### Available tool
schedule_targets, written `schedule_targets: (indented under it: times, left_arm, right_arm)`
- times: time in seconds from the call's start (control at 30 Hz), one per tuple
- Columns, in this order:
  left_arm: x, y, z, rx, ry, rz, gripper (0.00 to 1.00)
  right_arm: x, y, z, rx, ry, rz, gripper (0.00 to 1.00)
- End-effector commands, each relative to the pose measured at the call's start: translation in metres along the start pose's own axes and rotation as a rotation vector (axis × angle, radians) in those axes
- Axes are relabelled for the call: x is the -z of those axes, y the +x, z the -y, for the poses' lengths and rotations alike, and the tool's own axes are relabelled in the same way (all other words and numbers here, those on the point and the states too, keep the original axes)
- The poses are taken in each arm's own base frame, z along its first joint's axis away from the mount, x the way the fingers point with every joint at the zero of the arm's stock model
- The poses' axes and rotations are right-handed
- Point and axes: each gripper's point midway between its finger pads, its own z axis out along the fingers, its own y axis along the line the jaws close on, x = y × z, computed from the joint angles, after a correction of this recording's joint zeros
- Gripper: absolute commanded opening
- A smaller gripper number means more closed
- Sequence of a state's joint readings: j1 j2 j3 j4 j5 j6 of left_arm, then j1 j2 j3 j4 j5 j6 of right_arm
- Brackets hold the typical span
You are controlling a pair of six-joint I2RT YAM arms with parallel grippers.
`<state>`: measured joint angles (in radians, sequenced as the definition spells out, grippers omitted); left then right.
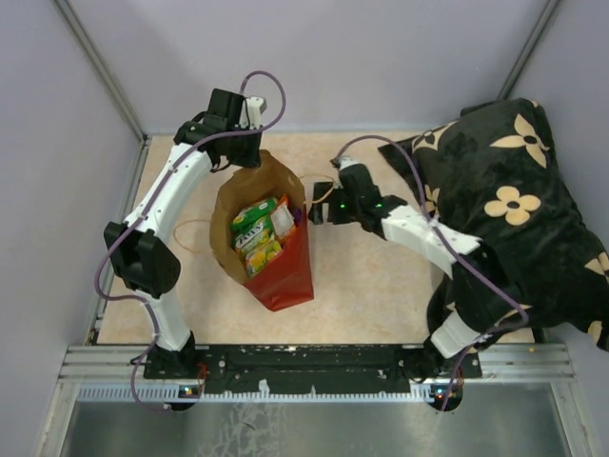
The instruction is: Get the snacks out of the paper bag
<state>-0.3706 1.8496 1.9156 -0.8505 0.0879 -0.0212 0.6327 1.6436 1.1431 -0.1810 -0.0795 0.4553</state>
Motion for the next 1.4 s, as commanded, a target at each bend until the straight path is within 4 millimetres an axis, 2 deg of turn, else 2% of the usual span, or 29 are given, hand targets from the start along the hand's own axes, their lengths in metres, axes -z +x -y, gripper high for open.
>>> schedule_targets:
  times: [0.0, 0.03, 0.07, 0.1, 0.17, 0.27, 0.33, 0.4, 0.47, 0.67, 0.77, 0.9, 0.93, 0.97, 1.03, 1.1, 1.27, 1.37]
  left_arm:
    - [-0.003, -0.016, 0.0, -0.022, -0.013, 0.041, 0.0]
    - [-0.003, -0.015, -0.002, -0.023, -0.019, 0.038, 0.0]
    - [-0.003, -0.014, -0.003, -0.025, -0.029, 0.037, 0.0]
    - [-0.002, -0.014, -0.005, -0.024, -0.039, 0.038, 0.0]
    - [0.0, -0.016, -0.008, -0.021, -0.058, 0.045, 0.0]
    - [0.005, -0.02, -0.007, -0.019, -0.058, 0.065, 0.0]
    - [0.006, -0.02, -0.007, -0.018, -0.056, 0.071, 0.02]
    - [0.007, -0.021, -0.008, -0.018, -0.056, 0.076, 0.03]
    - [0.006, -0.019, -0.008, -0.017, -0.056, 0.073, 0.03]
    - [0.005, -0.015, -0.009, -0.02, -0.058, 0.063, 0.03]
    - [0.007, -0.016, -0.01, -0.02, -0.059, 0.068, 0.03]
    - [0.007, -0.016, -0.009, -0.019, -0.052, 0.071, 0.04]
    - [0.007, -0.017, -0.008, -0.016, -0.048, 0.073, 0.04]
    - [0.007, -0.017, -0.007, -0.013, -0.044, 0.075, 0.04]
    - [0.008, -0.019, -0.006, -0.009, -0.038, 0.084, 0.04]
    - [0.008, -0.019, -0.006, -0.005, -0.031, 0.085, 0.04]
    - [0.007, -0.022, -0.006, 0.006, -0.02, 0.09, 0.02]
    - [0.006, -0.025, -0.007, 0.012, -0.01, 0.095, 0.0]
  right_arm:
    - [0.089, -0.068, 0.028, -0.071, 0.074, 0.27, 0.94]
    - [0.109, -0.074, 0.035, -0.083, 0.108, 0.317, 0.98]
    - [0.128, -0.079, 0.037, -0.091, 0.122, 0.362, 0.99]
    - [0.151, -0.087, 0.033, -0.094, 0.11, 0.415, 0.99]
    - [0.18, -0.094, 0.02, -0.115, 0.063, 0.47, 0.99]
    - [0.208, -0.104, -0.006, -0.149, -0.058, 0.513, 0.99]
    - [0.213, -0.108, -0.026, -0.151, -0.141, 0.502, 0.99]
    - [0.206, -0.109, -0.039, -0.134, -0.167, 0.465, 0.99]
    - [0.192, -0.109, -0.043, -0.134, -0.164, 0.427, 0.99]
    - [0.155, -0.105, -0.031, -0.212, -0.112, 0.375, 0.99]
    - [0.145, -0.103, -0.033, -0.238, -0.126, 0.361, 0.92]
    - [0.142, -0.108, -0.049, -0.246, -0.224, 0.37, 0.73]
    - [0.142, -0.11, -0.053, -0.246, -0.246, 0.37, 0.65]
    - [0.142, -0.111, -0.057, -0.245, -0.264, 0.368, 0.54]
    - [0.141, -0.114, -0.063, -0.242, -0.295, 0.363, 0.23]
    - [0.141, -0.118, -0.068, -0.238, -0.323, 0.354, 0.0]
    - [0.142, -0.14, -0.068, -0.222, -0.345, 0.366, 0.0]
    - [0.142, -0.158, -0.06, -0.201, -0.323, 0.382, 0.0]
